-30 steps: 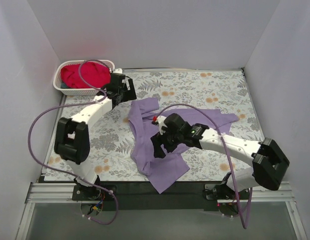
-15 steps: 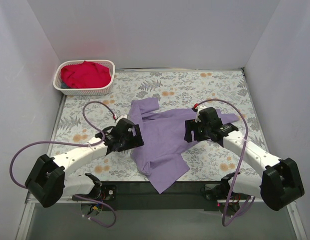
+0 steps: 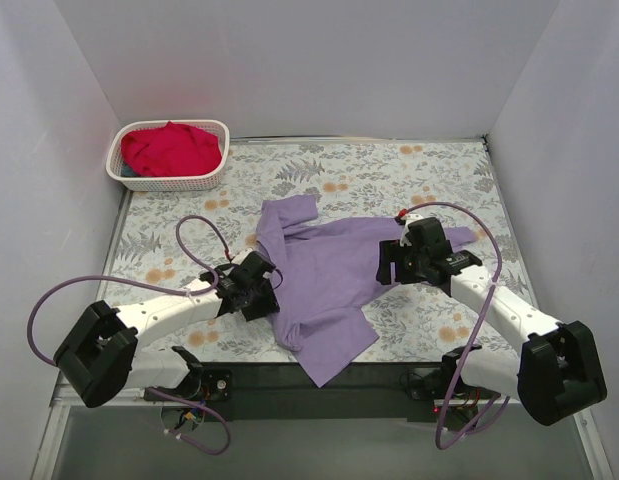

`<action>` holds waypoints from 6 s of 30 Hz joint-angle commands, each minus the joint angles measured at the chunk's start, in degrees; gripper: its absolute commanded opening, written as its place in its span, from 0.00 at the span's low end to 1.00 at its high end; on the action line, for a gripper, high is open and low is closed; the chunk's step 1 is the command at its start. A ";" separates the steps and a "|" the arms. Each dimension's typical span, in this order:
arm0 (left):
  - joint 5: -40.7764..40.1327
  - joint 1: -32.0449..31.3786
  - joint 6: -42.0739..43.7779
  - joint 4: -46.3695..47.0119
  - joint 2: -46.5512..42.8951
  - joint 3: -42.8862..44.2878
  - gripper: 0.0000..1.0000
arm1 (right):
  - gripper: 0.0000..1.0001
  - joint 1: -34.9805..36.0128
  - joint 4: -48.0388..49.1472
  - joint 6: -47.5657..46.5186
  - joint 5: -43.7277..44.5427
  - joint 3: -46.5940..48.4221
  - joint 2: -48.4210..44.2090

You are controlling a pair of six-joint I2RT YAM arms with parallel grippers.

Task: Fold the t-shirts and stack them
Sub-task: Flatten the tshirt out

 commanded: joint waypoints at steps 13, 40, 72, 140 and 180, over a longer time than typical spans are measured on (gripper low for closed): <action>-9.06 11.07 7.38 -7.31 -8.14 5.90 0.00 | 0.68 -9.63 6.84 4.26 1.03 -2.99 -1.73; -0.27 27.20 24.90 2.97 -14.84 1.78 0.00 | 0.61 -39.52 27.23 16.13 4.98 -2.03 13.12; 6.33 34.76 23.67 5.96 -9.56 2.39 0.00 | 0.01 -40.41 31.98 15.61 -8.98 16.06 22.89; -3.87 11.04 10.67 -1.68 3.09 4.59 0.57 | 0.01 -27.66 19.41 8.84 -7.32 7.29 3.11; -23.63 -2.26 10.12 -17.68 10.24 21.61 0.00 | 0.01 -27.57 17.57 8.84 -8.37 10.87 2.67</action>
